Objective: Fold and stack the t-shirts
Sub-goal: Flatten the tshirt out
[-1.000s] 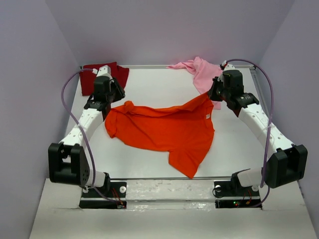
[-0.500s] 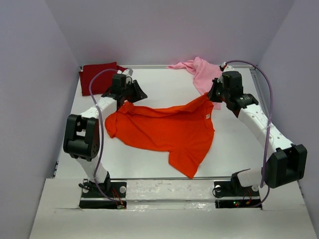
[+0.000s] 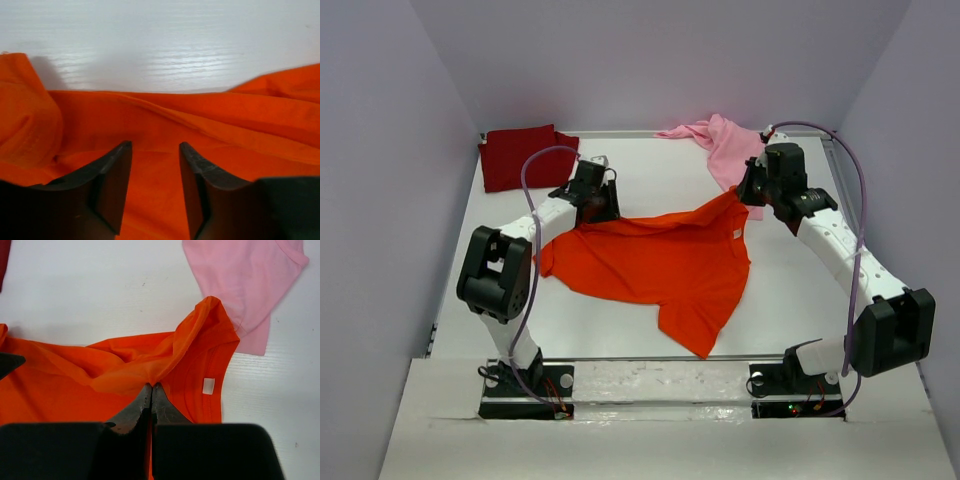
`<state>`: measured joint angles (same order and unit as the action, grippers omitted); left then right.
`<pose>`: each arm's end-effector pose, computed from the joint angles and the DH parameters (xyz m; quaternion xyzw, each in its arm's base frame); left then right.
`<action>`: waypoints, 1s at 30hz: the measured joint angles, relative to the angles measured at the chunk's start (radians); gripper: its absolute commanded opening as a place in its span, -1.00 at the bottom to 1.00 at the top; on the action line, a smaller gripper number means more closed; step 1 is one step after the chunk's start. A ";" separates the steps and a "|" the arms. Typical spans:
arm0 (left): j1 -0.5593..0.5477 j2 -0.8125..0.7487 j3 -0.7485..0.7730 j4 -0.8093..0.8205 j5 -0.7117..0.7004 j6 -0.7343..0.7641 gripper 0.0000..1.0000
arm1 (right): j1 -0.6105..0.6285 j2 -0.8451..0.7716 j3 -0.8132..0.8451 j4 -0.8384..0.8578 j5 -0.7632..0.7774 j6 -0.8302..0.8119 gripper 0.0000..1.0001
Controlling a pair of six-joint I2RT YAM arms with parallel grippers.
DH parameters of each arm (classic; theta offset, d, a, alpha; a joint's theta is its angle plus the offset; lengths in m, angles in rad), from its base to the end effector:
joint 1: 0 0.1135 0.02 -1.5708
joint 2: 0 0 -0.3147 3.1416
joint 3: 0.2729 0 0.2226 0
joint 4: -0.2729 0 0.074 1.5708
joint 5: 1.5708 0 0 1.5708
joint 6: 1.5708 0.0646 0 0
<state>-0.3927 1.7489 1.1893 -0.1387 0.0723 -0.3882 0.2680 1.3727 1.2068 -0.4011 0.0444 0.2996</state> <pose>0.3634 -0.1556 0.2713 0.0173 0.9057 -0.1910 0.3780 0.2864 0.0757 0.3714 0.0245 0.8762 0.1160 0.4672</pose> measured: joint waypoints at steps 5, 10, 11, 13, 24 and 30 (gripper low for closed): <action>0.004 0.039 0.018 -0.041 -0.127 0.037 0.31 | 0.000 0.000 -0.009 0.004 0.000 0.000 -1.00; 0.008 0.080 0.028 -0.063 -0.200 0.066 0.31 | 0.000 -0.002 -0.011 0.006 0.000 0.000 -1.00; 0.008 0.089 0.033 -0.066 -0.214 0.071 0.31 | 0.000 -0.003 -0.011 0.006 0.000 0.000 -1.00; 0.008 0.098 0.039 -0.069 -0.232 0.077 0.31 | 0.000 -0.005 -0.011 0.006 0.000 0.000 -1.00; 0.029 0.101 0.042 -0.079 -0.340 0.112 0.31 | 0.000 -0.009 -0.011 0.006 0.000 -0.001 -1.00; 0.054 0.089 0.042 -0.091 -0.403 0.129 0.32 | 0.000 -0.015 -0.012 0.006 0.000 -0.001 -1.00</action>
<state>-0.3386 1.8374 1.2312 -0.2298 -0.3305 -0.2588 0.2680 1.3575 1.1950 -0.3946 0.0444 0.2989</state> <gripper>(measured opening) 0.655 0.011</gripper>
